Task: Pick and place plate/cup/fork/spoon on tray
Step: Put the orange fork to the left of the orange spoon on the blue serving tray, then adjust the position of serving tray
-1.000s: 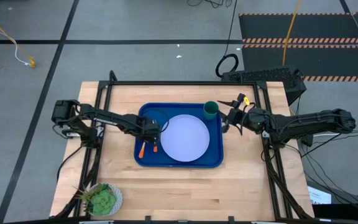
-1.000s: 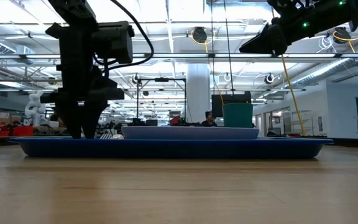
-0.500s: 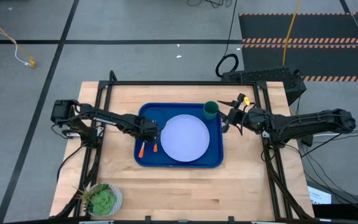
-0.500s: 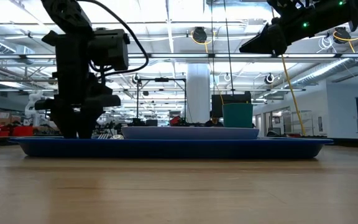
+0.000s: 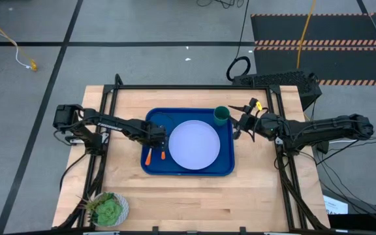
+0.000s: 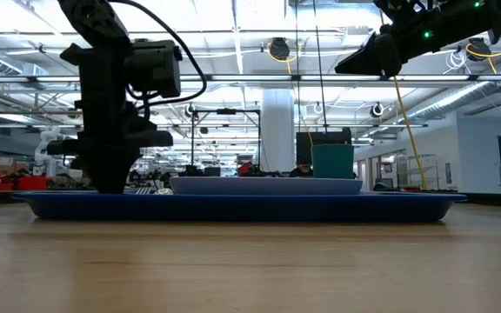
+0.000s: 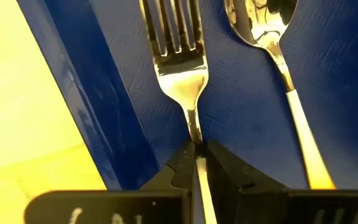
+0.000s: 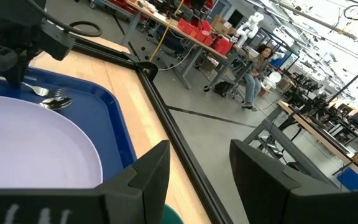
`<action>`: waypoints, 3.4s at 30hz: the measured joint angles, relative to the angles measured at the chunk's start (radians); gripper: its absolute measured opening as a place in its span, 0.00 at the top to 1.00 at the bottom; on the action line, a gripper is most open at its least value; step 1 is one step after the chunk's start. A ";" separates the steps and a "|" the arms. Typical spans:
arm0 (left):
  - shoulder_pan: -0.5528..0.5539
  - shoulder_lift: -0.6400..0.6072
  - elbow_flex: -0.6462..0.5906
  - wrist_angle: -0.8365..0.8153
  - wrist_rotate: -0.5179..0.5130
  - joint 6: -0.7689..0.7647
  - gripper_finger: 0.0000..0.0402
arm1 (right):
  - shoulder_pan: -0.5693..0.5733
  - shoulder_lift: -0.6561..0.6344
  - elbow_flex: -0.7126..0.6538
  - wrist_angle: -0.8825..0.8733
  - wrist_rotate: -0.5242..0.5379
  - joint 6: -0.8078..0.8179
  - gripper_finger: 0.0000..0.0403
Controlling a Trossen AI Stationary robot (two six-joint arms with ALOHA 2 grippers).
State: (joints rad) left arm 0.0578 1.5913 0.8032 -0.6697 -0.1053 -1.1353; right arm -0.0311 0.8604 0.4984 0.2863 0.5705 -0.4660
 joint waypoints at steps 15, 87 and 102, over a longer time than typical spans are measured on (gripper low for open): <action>0.015 -0.016 0.002 -0.008 0.012 -0.043 0.96 | 0.000 0.000 0.000 0.000 0.000 -0.001 0.60; 0.068 -0.019 -0.019 0.056 -0.078 -0.157 0.84 | 0.000 0.000 0.000 0.000 0.000 -0.010 0.60; 0.068 -0.019 -0.019 0.055 -0.079 -0.150 0.69 | 0.000 0.000 0.000 0.000 0.000 -0.010 0.60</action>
State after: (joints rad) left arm 0.1261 1.5719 0.7841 -0.6149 -0.1843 -1.2858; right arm -0.0313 0.8608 0.4984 0.2865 0.5705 -0.4759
